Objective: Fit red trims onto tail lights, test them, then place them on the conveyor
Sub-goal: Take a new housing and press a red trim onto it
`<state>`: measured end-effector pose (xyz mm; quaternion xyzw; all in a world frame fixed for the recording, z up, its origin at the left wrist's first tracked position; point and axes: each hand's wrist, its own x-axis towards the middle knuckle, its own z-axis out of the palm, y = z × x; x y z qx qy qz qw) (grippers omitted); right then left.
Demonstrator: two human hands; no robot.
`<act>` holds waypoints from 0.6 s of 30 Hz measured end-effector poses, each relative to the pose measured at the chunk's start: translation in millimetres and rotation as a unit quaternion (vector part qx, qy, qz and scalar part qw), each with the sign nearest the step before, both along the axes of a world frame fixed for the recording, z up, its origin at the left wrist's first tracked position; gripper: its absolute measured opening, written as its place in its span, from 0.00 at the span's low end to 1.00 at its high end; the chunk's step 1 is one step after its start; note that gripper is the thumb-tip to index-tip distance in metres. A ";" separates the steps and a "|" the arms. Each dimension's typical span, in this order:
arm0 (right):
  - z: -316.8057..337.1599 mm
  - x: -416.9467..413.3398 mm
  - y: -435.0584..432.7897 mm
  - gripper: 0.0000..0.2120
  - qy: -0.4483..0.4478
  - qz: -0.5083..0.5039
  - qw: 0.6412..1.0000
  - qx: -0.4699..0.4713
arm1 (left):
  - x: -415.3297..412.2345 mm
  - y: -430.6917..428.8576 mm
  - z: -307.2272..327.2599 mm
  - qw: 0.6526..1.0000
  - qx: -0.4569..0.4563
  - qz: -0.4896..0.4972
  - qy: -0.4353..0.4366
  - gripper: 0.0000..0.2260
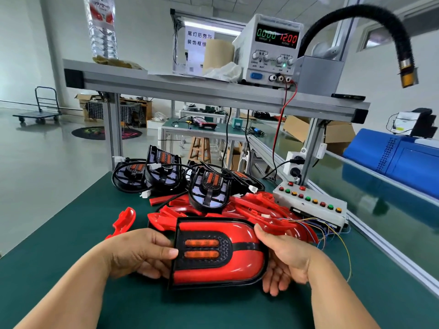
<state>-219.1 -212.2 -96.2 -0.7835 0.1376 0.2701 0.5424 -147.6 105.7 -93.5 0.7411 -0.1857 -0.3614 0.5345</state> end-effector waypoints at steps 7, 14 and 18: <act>-6.6 3.8 0.6 0.35 -0.118 -0.078 0.973 -0.183 | 1.9 -5.6 3.8 0.998 0.057 -0.011 -0.024 0.11; -11.4 7.4 -0.5 0.20 -0.204 -0.069 0.959 -0.186 | 64.4 -9.9 29.8 0.943 0.011 0.266 -0.198 0.04; -10.9 11.2 -3.1 0.25 -0.204 -0.051 0.960 -0.184 | 109.9 -44.0 28.8 0.904 0.096 0.281 -0.307 0.06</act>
